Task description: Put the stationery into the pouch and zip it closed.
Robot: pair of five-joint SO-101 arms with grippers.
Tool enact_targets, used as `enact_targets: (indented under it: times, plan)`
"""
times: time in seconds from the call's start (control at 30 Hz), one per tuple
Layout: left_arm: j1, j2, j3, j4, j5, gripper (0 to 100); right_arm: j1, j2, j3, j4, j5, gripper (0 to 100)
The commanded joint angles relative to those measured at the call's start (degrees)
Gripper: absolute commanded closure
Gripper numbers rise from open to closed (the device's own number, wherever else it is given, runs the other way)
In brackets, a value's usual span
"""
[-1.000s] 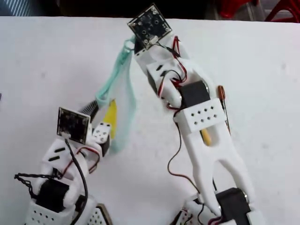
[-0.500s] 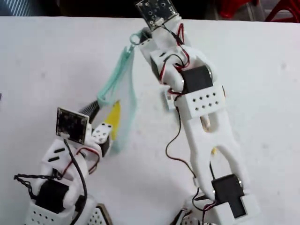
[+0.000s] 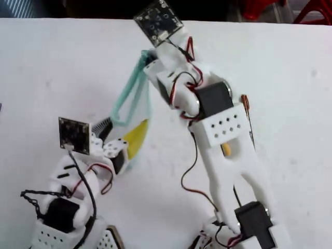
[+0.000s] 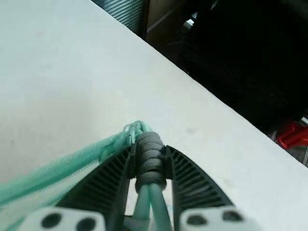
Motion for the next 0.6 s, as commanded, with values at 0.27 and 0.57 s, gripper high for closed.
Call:
enact_targets:
  times: [0.27,0.57]
  plan:
    - [0.6,0.0,4.3,-9.3,-0.4,76,-1.9,-5.2,-2.4,4.3,-0.5,98.1]
    - [0.5,0.0,4.4,-9.4,-0.5,77,-2.2,-12.9,-2.4,15.4,-0.6,98.1]
